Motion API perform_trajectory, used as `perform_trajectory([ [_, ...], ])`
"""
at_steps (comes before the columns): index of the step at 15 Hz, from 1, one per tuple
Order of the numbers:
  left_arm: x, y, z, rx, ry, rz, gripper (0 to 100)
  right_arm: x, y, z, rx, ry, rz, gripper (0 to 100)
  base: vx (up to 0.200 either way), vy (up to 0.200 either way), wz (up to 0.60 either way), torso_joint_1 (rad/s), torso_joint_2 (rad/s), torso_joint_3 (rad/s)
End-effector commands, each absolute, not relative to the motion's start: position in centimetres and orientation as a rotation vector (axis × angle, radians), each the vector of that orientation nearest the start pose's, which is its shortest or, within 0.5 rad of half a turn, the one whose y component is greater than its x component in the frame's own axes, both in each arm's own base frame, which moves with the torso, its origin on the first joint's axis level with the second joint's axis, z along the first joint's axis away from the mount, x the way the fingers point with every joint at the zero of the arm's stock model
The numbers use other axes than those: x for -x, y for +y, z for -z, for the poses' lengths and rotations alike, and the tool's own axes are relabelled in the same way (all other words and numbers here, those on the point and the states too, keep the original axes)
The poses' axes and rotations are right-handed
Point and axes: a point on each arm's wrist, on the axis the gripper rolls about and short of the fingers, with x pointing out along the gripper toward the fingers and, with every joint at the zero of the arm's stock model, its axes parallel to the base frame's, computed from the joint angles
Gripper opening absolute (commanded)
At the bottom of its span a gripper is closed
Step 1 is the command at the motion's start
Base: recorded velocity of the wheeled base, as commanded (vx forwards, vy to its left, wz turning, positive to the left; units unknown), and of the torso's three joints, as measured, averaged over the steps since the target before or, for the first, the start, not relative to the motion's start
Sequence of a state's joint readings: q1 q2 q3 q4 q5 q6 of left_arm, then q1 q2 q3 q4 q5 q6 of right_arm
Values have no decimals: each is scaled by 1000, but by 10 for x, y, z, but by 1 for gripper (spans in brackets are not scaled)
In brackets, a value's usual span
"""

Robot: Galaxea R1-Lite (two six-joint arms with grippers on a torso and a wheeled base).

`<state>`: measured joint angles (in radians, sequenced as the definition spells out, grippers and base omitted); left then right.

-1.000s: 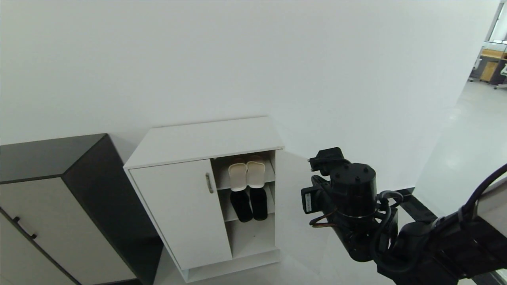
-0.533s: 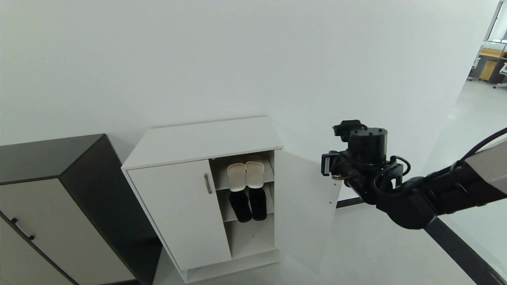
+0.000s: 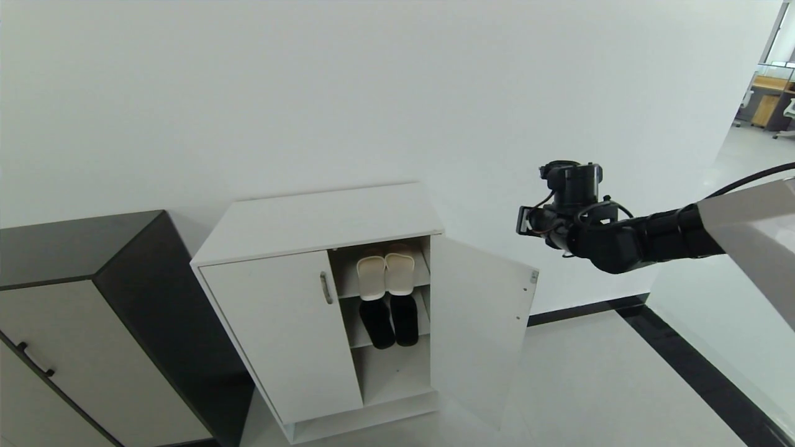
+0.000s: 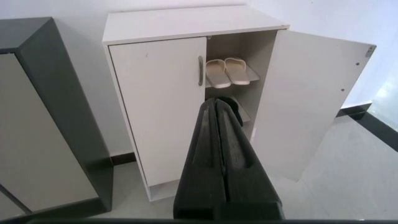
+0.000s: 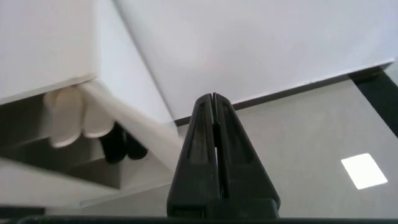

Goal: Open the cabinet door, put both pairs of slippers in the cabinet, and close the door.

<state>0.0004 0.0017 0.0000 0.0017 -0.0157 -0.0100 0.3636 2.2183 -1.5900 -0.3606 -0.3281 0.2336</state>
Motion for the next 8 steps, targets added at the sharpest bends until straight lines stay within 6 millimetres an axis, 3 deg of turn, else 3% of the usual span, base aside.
perform_trajectory([
  [1, 23, 0, -75, 11, 5, 17, 0, -467, 153, -127, -126, 312, 32, 0, 0, 0, 0, 0, 0, 0],
  [8, 23, 0, -75, 11, 5, 15, 0, -484, 150, -90, -113, 361, 57, 0, 0, 0, 0, 0, 0, 0],
])
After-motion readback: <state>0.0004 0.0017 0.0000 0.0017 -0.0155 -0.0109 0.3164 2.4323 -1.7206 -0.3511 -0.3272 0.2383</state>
